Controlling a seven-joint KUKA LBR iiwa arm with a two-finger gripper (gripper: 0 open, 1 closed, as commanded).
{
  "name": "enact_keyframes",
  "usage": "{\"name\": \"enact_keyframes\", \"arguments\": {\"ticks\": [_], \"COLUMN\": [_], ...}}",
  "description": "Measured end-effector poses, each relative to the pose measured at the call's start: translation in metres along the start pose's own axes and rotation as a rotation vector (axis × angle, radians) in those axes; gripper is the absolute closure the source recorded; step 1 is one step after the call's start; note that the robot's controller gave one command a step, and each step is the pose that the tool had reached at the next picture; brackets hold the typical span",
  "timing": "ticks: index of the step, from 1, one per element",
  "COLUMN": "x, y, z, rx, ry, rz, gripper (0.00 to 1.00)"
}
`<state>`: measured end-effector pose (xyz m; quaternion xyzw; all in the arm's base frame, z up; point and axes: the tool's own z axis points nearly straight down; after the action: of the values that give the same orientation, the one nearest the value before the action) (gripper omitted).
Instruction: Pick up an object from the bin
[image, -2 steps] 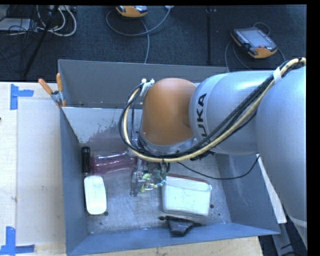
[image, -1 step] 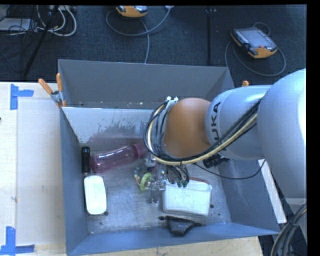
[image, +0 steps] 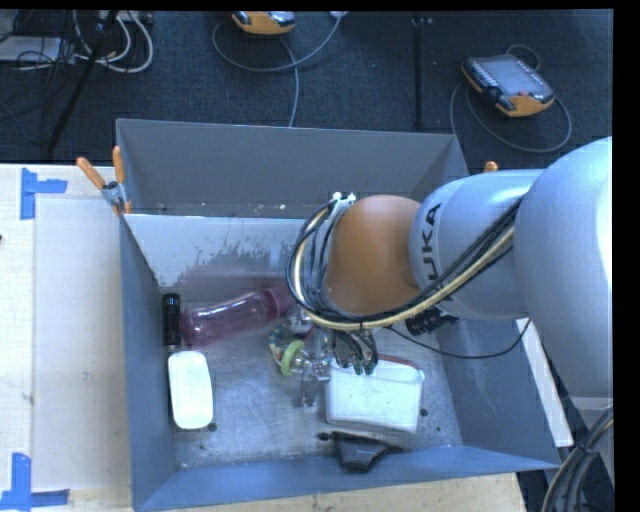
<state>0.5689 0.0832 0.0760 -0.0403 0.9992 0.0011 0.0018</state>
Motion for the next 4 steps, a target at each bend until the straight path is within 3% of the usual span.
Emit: {"name": "enact_keyframes", "arguments": {"ticks": [2, 3, 4], "x": [0.0, -0.0015, -0.0015], "y": [0.0009, -0.0003, -0.0003], "z": [0.0003, -0.001, -0.001], "rx": [0.001, 0.001, 0.001], "ry": [0.004, -0.001, 0.0], "rz": [0.005, 0.009, 0.009], "gripper": [0.0, 1.0, 1.0]}}
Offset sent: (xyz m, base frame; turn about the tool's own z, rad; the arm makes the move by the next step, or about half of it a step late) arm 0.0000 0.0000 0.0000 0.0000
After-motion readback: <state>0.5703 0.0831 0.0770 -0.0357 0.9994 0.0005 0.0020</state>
